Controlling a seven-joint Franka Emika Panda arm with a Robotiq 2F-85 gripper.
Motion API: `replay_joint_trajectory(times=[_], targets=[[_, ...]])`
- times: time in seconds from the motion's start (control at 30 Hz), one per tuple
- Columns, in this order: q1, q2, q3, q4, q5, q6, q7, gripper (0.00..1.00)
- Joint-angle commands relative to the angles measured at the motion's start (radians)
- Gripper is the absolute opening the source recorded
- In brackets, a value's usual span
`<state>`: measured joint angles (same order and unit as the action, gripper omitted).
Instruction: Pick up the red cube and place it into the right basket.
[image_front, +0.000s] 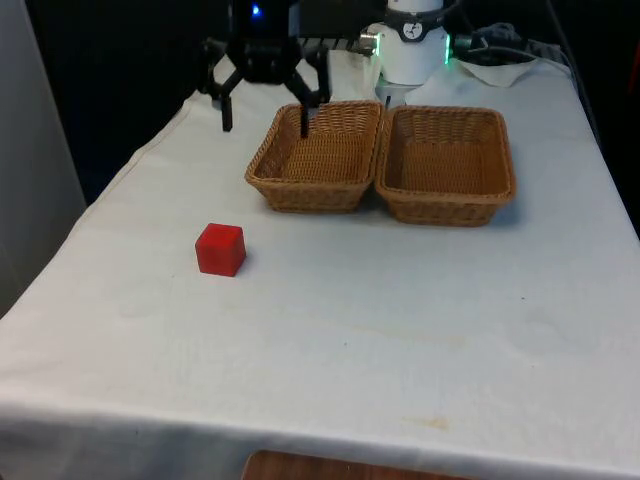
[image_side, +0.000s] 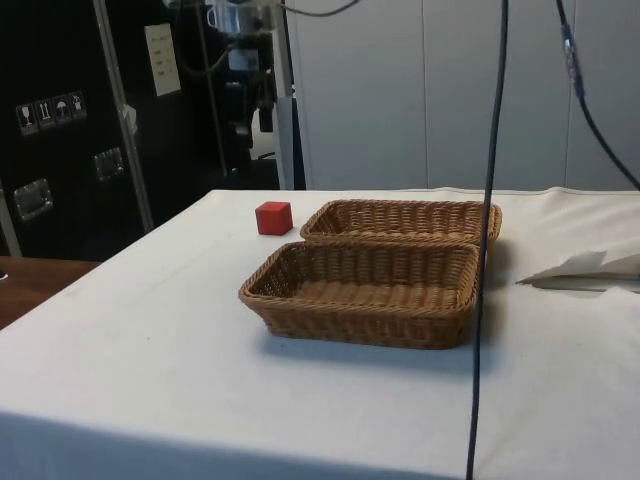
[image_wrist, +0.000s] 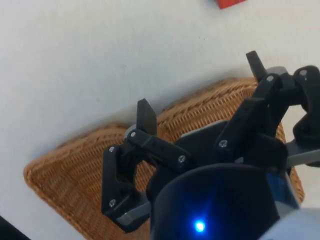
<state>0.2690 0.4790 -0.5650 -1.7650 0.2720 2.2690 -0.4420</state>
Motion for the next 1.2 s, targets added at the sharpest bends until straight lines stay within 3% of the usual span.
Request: replay_joint_trajectory(times=[0.0,0.03,0.07,0.27,0.3,0.33,0.43,0.53,0.57,0.6,0.63,0.7,0.83,0.87,0.9,1.1,1.17], targets=[[-0.013,0.014,0.008,0.009,0.019,0.006,-0.019,1.0],[-0.002,0.01,-0.003,0.003,0.012,0.005,-0.012,1.0],[-0.014,0.023,0.005,0.013,0.03,0.01,-0.029,1.0],[-0.022,0.088,-0.01,0.041,0.107,0.033,-0.096,1.0],[-0.009,0.076,-0.02,0.033,0.092,0.025,-0.08,1.0],[-0.022,0.096,-0.011,0.044,0.118,0.037,-0.104,1.0],[-0.031,0.131,-0.017,0.056,0.159,0.051,-0.143,1.0],[-0.035,0.156,-0.027,0.068,0.191,0.052,-0.174,1.0],[-0.022,0.149,-0.036,0.06,0.182,0.05,-0.163,1.0],[-0.024,0.158,-0.04,0.064,0.192,0.05,-0.173,1.0],[-0.037,0.172,-0.034,0.076,0.209,0.051,-0.193,1.0],[-0.041,0.195,-0.043,0.087,0.235,0.051,-0.217,1.0],[-0.044,0.224,-0.054,0.104,0.261,0.049,-0.238,1.0],[-0.034,0.218,-0.062,0.094,0.257,0.05,-0.233,1.0],[-0.044,0.229,-0.057,0.107,0.265,0.048,-0.239,1.0],[-0.035,0.236,-0.065,0.111,0.27,0.047,-0.237,1.0],[-0.039,0.24,-0.064,0.113,0.272,0.048,-0.239,1.0]])
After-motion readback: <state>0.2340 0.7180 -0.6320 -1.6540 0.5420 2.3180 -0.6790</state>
